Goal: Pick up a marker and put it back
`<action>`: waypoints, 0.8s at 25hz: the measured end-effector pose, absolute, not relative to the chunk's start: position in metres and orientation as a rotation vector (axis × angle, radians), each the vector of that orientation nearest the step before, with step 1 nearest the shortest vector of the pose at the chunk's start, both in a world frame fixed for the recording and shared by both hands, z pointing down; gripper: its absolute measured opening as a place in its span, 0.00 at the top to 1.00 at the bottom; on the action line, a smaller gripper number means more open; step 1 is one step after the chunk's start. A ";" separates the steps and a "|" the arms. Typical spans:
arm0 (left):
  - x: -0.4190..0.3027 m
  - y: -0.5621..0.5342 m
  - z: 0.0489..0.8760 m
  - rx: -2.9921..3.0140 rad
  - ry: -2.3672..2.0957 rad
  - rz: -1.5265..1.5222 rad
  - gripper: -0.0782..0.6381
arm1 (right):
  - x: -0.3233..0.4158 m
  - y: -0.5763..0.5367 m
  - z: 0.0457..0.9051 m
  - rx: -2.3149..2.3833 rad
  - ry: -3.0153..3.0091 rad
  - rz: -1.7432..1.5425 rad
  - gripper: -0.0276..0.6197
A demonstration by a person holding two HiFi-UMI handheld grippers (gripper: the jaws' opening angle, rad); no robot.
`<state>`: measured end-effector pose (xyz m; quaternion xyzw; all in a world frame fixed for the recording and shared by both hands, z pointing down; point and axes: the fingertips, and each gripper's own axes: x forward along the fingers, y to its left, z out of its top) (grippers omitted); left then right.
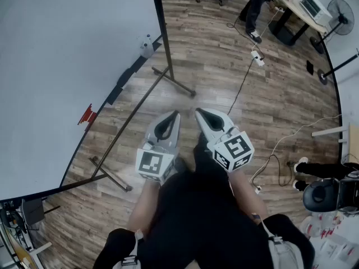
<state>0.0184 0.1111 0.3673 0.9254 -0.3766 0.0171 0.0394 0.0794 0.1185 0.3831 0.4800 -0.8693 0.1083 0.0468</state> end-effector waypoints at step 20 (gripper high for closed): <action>0.003 0.115 0.366 2.841 -1.125 0.038 0.88 | 0.065 0.126 0.381 1.516 -2.677 0.397 0.96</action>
